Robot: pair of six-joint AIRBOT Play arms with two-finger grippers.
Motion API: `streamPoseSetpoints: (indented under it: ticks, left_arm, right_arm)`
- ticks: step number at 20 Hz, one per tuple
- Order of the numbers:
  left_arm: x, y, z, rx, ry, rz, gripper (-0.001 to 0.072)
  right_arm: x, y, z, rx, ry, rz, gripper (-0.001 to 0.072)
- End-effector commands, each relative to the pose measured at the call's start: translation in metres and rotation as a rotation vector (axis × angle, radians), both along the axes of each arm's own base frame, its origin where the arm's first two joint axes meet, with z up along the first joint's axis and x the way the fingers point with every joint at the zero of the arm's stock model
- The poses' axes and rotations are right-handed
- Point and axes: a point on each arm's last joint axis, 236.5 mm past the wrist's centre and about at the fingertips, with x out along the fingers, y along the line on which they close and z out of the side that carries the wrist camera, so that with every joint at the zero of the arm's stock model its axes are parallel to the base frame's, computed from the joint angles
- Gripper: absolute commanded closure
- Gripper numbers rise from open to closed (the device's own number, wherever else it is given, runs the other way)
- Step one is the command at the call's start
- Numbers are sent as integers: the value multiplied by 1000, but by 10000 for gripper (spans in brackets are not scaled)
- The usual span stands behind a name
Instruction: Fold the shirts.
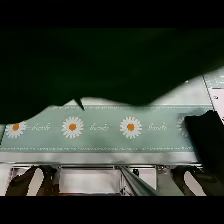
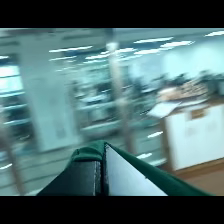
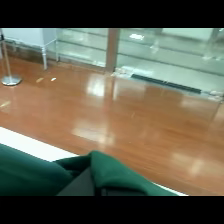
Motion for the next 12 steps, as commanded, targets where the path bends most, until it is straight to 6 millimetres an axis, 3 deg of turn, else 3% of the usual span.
streamPoseSetpoints:
  ticks: [1, 3, 6, 9, 12]
  left_arm:
    - [-23, 19, -22, 36, 66, 126, 690]
    - [-4, 21, -60, 30, 224, 73, 689]
    - [51, 21, -142, -20, 521, -4, 690]
    - [117, 37, -229, -101, 737, -5, 689]
    - [181, 57, -300, -200, 855, 24, 690]
  right_arm:
    - [-26, 1, -16, 1, 35, -18, 681]
    - [-13, 6, -51, 24, 159, 21, 680]
    - [30, 14, -107, 90, 321, 92, 681]
    - [85, 10, -197, 158, 554, 113, 680]
    - [142, 7, -291, 221, 755, 118, 681]
